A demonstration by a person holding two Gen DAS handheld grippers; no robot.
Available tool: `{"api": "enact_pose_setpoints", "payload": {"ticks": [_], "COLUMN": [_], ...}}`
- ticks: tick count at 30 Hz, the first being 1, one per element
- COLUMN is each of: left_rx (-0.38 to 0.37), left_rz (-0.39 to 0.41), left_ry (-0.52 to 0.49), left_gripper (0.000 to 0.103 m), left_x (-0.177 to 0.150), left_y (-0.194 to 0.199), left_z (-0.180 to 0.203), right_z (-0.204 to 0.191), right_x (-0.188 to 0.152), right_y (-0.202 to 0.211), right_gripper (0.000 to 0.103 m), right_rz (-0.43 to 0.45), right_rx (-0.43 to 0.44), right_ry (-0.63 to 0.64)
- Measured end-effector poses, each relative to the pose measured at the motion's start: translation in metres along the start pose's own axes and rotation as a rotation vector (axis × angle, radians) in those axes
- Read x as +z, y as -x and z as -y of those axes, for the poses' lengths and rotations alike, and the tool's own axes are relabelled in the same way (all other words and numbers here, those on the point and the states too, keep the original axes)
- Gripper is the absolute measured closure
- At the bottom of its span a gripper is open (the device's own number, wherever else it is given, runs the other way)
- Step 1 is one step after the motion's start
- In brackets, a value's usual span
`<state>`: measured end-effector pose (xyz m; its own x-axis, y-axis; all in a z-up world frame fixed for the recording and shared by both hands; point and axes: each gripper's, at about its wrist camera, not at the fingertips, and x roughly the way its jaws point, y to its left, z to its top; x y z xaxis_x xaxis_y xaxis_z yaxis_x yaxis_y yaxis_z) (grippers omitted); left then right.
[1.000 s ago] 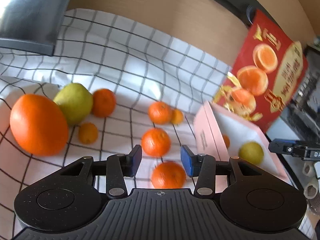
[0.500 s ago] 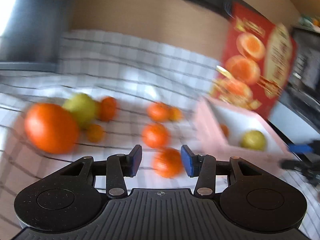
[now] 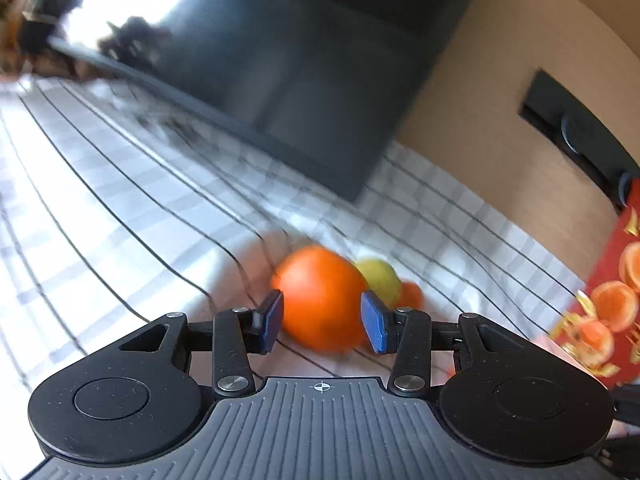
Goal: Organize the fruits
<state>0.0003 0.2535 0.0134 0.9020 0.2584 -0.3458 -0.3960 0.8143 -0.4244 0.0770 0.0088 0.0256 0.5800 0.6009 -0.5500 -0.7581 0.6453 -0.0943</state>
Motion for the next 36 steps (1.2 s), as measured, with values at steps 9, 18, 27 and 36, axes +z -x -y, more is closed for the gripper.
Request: {"api": "enact_pose_setpoints", "payload": {"ticks": [9, 18, 27, 36], "left_rx": [0.056, 0.007, -0.081, -0.428], "left_rz": [0.027, 0.016, -0.039, -0.184], "left_ry": [0.149, 0.14, 0.155, -0.284], "left_gripper": [0.056, 0.056, 0.056, 0.056], "left_x": [0.009, 0.007, 0.004, -0.028], "left_y": [0.001, 0.0, -0.004, -0.002], "left_z": [-0.039, -0.036, -0.033, 0.064], "right_z": [-0.007, -0.011, -0.017, 0.009], "right_x": [0.045, 0.052, 0.014, -0.073], "right_y": [-0.112, -0.16, -0.058, 0.049], "right_gripper": [0.055, 0.075, 0.075, 0.075], "right_rz": [-0.091, -0.151, -0.151, -0.105], "right_rx": [0.037, -0.003, 0.16, -0.012], "right_ry": [-0.113, -0.133, -0.13, -0.132]}}
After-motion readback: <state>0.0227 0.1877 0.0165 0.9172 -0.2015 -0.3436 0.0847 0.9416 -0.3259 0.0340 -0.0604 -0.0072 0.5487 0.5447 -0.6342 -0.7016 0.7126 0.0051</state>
